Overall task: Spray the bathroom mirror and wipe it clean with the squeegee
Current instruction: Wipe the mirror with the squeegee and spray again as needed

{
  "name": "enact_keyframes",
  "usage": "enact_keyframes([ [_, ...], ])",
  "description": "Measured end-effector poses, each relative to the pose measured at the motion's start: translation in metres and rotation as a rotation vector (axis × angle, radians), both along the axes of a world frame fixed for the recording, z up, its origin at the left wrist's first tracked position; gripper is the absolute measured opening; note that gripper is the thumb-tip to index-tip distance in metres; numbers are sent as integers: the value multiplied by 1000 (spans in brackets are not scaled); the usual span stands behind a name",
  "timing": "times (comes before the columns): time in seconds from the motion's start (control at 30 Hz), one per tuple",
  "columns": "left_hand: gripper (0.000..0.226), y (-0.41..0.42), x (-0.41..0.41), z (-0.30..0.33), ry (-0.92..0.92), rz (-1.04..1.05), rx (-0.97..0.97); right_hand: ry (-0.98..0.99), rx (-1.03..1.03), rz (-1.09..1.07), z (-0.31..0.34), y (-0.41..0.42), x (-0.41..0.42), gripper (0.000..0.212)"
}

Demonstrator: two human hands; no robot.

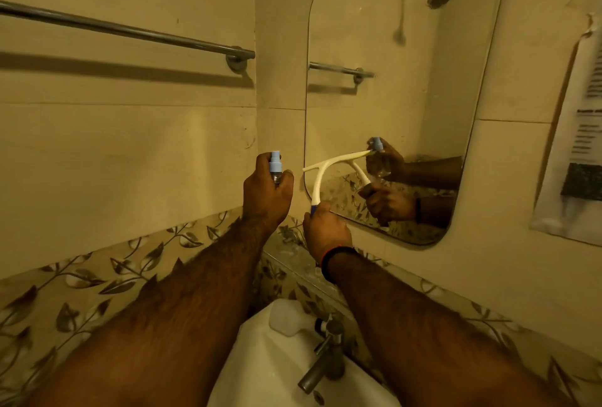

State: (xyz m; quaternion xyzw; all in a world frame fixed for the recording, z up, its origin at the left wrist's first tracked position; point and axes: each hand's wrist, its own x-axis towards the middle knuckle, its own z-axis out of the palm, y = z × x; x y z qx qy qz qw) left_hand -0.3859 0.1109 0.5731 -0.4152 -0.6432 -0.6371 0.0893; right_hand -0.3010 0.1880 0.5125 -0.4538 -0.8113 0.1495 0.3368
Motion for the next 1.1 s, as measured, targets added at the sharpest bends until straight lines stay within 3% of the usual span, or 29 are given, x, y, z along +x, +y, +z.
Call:
enact_keyframes([
  [1.1,42,-24,39,-3,-10,-59,-14,-116,-148,-76,-61,-39,62,20],
])
